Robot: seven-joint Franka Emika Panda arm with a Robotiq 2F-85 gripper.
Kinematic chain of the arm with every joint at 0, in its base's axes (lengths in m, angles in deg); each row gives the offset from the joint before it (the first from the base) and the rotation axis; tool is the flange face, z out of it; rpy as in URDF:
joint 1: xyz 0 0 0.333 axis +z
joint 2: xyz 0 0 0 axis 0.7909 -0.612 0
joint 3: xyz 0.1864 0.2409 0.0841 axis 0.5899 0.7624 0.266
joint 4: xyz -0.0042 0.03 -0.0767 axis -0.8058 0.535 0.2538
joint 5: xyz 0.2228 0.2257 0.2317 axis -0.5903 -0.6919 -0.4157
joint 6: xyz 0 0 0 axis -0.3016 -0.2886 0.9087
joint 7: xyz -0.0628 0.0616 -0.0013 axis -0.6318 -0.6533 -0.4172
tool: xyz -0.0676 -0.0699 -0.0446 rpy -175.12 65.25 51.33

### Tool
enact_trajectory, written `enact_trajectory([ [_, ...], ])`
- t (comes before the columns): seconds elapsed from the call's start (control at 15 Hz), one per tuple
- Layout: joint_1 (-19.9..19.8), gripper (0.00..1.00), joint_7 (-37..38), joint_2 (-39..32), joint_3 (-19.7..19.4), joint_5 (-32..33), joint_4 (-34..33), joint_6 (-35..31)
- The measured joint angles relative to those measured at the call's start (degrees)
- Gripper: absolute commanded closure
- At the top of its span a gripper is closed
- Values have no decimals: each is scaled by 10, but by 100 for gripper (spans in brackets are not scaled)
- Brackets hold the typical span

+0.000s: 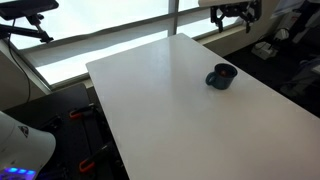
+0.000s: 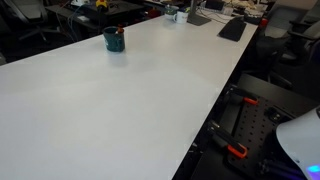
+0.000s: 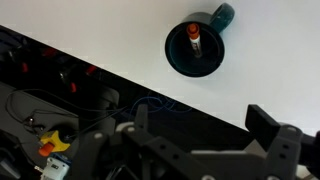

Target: Take the marker out of the mug and put it on the tabletop.

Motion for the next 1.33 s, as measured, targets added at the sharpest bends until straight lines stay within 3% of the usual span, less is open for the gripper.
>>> enact_trajectory([
  [0.27, -17, 0, -10, -58, 0, -25, -60, 17],
  [0.8, -16, 0, -10, -66, 0, -26, -61, 19],
  [1.33, -16, 0, -11, -128, 7, -28, -84, 20],
])
